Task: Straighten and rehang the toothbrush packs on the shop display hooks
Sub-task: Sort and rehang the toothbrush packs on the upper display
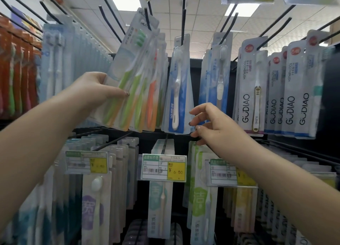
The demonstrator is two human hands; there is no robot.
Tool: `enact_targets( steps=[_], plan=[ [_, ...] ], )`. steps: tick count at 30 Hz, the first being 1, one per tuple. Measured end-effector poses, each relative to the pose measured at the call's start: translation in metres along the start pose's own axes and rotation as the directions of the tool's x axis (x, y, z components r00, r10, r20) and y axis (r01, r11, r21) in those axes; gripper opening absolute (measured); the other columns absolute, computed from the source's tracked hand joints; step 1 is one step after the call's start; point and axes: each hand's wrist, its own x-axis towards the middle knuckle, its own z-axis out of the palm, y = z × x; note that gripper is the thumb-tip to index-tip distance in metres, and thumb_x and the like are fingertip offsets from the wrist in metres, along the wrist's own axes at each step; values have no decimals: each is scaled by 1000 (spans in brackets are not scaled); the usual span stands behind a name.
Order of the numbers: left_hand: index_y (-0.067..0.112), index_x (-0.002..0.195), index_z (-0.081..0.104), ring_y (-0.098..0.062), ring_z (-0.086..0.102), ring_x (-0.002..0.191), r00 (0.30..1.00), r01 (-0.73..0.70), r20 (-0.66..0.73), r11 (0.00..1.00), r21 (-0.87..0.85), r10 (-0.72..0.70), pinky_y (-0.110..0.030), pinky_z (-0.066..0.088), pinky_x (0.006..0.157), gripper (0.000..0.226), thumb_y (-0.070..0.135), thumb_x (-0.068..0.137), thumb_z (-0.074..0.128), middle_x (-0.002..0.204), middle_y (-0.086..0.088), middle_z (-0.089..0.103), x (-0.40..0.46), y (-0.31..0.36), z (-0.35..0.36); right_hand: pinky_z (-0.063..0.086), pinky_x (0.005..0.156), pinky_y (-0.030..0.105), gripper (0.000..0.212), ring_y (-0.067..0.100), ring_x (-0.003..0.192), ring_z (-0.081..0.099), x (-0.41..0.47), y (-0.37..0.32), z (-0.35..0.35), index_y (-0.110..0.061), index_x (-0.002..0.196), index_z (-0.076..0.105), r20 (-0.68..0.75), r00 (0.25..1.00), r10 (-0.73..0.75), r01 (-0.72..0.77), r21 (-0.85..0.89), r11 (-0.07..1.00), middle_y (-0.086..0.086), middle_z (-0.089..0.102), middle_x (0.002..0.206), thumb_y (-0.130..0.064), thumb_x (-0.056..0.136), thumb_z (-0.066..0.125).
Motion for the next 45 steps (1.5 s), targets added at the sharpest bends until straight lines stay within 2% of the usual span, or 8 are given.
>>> enact_targets(
  steps=[6,13,17,24,28,32,39,45],
  plan=[
    [15,70,55,-1,56,37,999,0,43,1000,14,-1,-14,41,35,19,13,76,73,41,12,59,-2,1,4,57,77,31,22,11,89,62,-2,1,-4,-26,107,44,5,1000,6,-6,-8,1000,-7,56,99,-8,94,45],
    [12,98,63,-23,67,86,993,68,95,997,-39,-64,-42,53,82,27,18,74,74,95,-6,70,-7,1,14,56,76,28,22,10,88,61,-6,1,-9,-25,109,44,-3,1000,9,-9,-11,1000,-7,55,98,-8,95,44],
    [13,113,54,-16,61,87,999,34,26,999,-26,-33,-35,50,75,45,28,76,73,96,2,63,-7,-5,28,57,77,31,22,10,88,62,-9,1,-13,-26,109,44,-21,1000,21,-22,-27,999,-7,55,98,-9,95,45],
    [12,145,16,-26,25,135,929,-186,-221,889,418,298,-45,26,110,90,35,78,70,148,-10,23,-30,2,58,57,78,40,23,9,89,62,-18,5,-26,-24,110,44,-50,997,61,-64,-64,996,-7,54,98,-8,94,46],
    [17,145,14,-24,14,141,867,-381,-84,762,524,491,-49,17,115,85,32,80,65,151,-6,18,-47,13,77,55,79,45,24,20,93,62,-21,7,-34,-24,111,45,-81,994,75,-82,-81,993,-6,55,97,-8,94,46],
    [22,145,21,-18,15,141,839,-487,57,698,526,542,-37,13,114,74,33,84,60,152,-1,21,-60,28,95,55,80,43,23,21,95,61,-27,11,-43,-25,110,45,-109,990,93,-105,-106,989,-5,56,97,-9,94,47],
    [30,147,14,-9,11,142,816,-576,390,663,479,427,-33,12,115,65,42,91,47,154,8,17,-79,39,122,55,83,37,23,14,94,60,-40,25,-65,-26,108,45,-194,970,149,-180,-154,971,-7,56,97,-10,93,49],
    [33,147,9,-7,10,142,790,-590,503,659,467,351,-31,12,115,64,46,93,42,153,13,17,-89,35,139,57,76,37,22,17,96,59,-49,35,-79,-23,110,45,-248,943,221,-265,-159,951,-3,55,101,-11,93,48]
  ],
)
